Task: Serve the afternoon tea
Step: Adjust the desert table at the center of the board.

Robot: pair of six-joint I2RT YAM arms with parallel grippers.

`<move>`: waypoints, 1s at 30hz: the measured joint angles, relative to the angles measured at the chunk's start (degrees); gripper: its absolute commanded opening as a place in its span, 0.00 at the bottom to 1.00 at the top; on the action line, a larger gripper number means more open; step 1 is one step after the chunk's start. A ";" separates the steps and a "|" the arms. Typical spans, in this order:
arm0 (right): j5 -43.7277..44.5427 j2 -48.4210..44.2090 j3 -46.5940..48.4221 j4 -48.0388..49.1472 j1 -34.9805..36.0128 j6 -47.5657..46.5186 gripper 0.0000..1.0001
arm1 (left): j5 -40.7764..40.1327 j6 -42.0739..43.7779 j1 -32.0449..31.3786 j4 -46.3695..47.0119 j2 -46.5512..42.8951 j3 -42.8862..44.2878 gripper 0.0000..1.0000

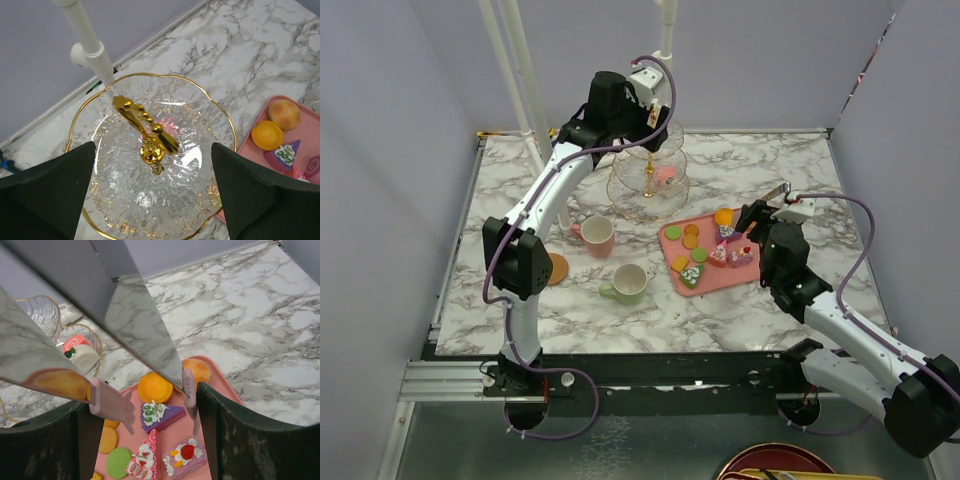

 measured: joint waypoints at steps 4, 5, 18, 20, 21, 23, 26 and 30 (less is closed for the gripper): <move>0.00 -0.22 0.00 0.00 0.00 0.02 0.71 | 3.04 2.58 0.26 0.00 1.40 0.00 0.88; 0.00 -0.28 0.00 -0.02 0.00 0.02 0.71 | 3.96 3.21 0.35 0.00 1.95 0.00 0.84; 0.02 -0.44 0.00 -0.02 0.00 0.04 0.71 | 6.58 1.75 1.27 0.81 5.64 0.04 0.23; 0.02 -0.44 0.00 -0.02 -0.02 0.04 0.71 | 5.70 0.07 1.18 1.70 5.64 -0.09 0.16; 0.02 -0.44 0.00 -0.02 -0.02 0.04 0.71 | 5.16 -0.61 1.09 2.56 5.60 -0.35 0.14; 0.02 -0.44 0.00 -0.02 -0.17 0.04 0.71 | 3.56 -2.23 0.90 5.29 4.96 -2.36 0.08; 0.04 -0.48 0.00 -0.04 -0.42 0.04 0.71 | 0.20 -5.44 0.46 10.27 2.40 -7.65 0.00; 0.04 -0.66 0.00 -0.04 -0.74 0.07 0.71 | -5.03 -9.60 -0.33 14.16 -1.01 -13.66 0.00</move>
